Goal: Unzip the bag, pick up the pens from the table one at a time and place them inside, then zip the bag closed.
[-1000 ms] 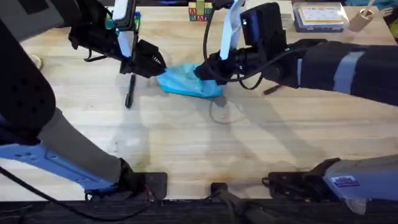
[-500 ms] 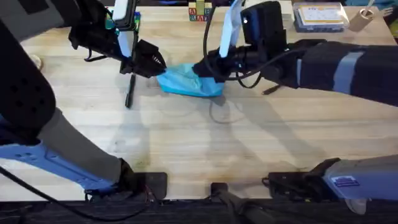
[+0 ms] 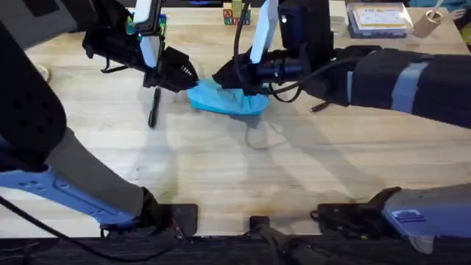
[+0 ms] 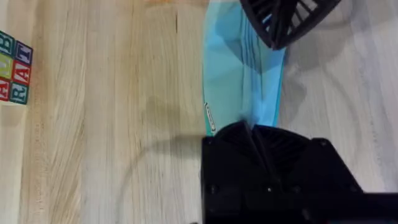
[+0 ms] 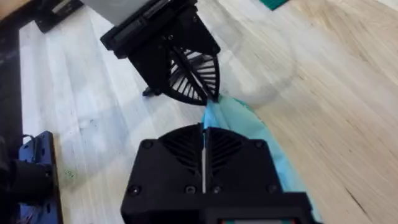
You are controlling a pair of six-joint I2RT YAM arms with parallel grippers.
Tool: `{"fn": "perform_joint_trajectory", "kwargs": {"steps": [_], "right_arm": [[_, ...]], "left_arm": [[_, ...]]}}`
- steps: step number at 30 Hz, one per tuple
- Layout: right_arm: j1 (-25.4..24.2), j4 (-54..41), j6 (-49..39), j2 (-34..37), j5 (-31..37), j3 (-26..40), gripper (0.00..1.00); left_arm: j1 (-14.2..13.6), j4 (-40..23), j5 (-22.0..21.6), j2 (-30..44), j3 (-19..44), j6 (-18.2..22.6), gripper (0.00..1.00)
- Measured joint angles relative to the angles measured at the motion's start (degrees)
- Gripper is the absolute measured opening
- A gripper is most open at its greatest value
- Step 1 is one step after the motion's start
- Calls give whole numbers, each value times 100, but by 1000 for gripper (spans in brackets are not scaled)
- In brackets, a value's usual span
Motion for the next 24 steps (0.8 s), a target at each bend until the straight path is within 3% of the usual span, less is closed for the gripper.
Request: {"fn": "perform_joint_trajectory", "kwargs": {"steps": [7,10,17,18,24], "right_arm": [[0,-25,27,-32,134,0,31],[-2,-368,67,-812,629,0,29],[-4,-2148,104,-1849,1559,2,30],[-4,-2760,262,-2036,1769,2,30],[-4,-3696,1287,-2177,2594,2,30]], "left_arm": [[0,0,1,0,0,0,42],[-1,0,20,0,0,0,42],[-2,-3,480,0,0,34,42],[-2,-41,636,0,0,45,42],[-2,-116,806,0,0,46,42]]}}
